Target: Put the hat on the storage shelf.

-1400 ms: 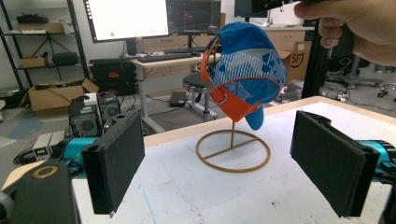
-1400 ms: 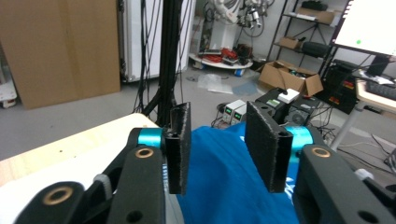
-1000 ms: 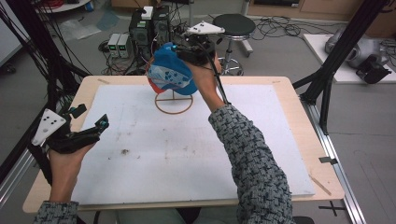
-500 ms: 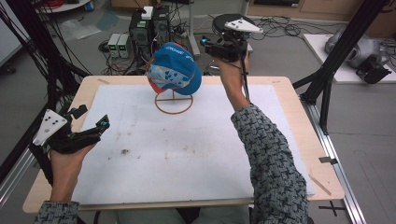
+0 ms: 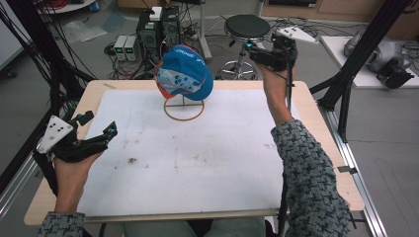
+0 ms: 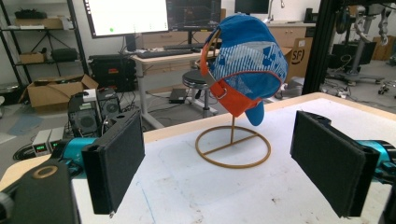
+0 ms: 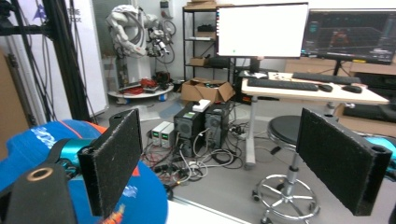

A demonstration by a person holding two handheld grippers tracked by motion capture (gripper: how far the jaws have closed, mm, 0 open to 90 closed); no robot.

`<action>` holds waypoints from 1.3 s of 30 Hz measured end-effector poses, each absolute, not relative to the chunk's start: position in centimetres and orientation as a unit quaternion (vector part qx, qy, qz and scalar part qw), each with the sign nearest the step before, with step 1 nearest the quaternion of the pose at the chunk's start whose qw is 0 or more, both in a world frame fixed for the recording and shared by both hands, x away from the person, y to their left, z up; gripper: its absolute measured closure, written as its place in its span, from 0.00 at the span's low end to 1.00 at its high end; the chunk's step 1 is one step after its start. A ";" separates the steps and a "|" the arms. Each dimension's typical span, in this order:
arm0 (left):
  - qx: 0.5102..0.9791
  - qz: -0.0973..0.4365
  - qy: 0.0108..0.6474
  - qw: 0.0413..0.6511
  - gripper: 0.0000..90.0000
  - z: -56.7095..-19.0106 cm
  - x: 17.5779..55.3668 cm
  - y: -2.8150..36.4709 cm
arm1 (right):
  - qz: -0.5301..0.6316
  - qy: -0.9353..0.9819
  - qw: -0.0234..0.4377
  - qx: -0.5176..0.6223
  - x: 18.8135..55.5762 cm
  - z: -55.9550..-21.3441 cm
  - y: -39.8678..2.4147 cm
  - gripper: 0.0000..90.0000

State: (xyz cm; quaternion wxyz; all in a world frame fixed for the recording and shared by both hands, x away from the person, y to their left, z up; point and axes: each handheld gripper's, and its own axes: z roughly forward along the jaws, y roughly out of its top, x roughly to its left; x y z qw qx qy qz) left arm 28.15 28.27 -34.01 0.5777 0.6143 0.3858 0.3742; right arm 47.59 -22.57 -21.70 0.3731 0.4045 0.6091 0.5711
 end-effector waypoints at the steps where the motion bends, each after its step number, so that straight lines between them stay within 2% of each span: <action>1: 0.615 0.374 0.386 0.577 0.20 -34.0 28.2 28.2 | 0.571 0.610 0.369 0.407 47.2 -21.7 -23.7 0.14; 4: 0.615 0.373 0.387 0.576 0.20 -34.1 28.2 28.2 | 0.566 0.610 0.363 0.419 46.6 -21.6 -25.2 0.14; 7: 0.615 0.374 0.388 0.576 0.20 -34.1 28.2 28.3 | 0.577 0.588 0.388 0.413 45.5 -21.9 -26.9 0.14; 11: 0.616 0.373 0.389 0.575 0.20 -34.2 28.2 28.3 | 0.580 0.581 0.387 0.421 44.5 -22.4 -28.9 0.14; 21: 0.613 0.376 0.395 0.572 0.20 -34.3 28.3 28.6 | 0.583 0.572 0.391 0.423 41.4 -25.7 -32.7 0.13; 28: 0.616 0.377 0.395 0.568 0.20 -34.5 28.3 28.6 | 0.589 0.570 0.391 0.419 39.2 -27.5 -34.1 0.13; 39: 0.619 0.376 0.396 0.565 0.20 -34.6 28.4 28.5 | 0.565 0.585 0.404 0.419 35.1 -32.4 -34.7 0.13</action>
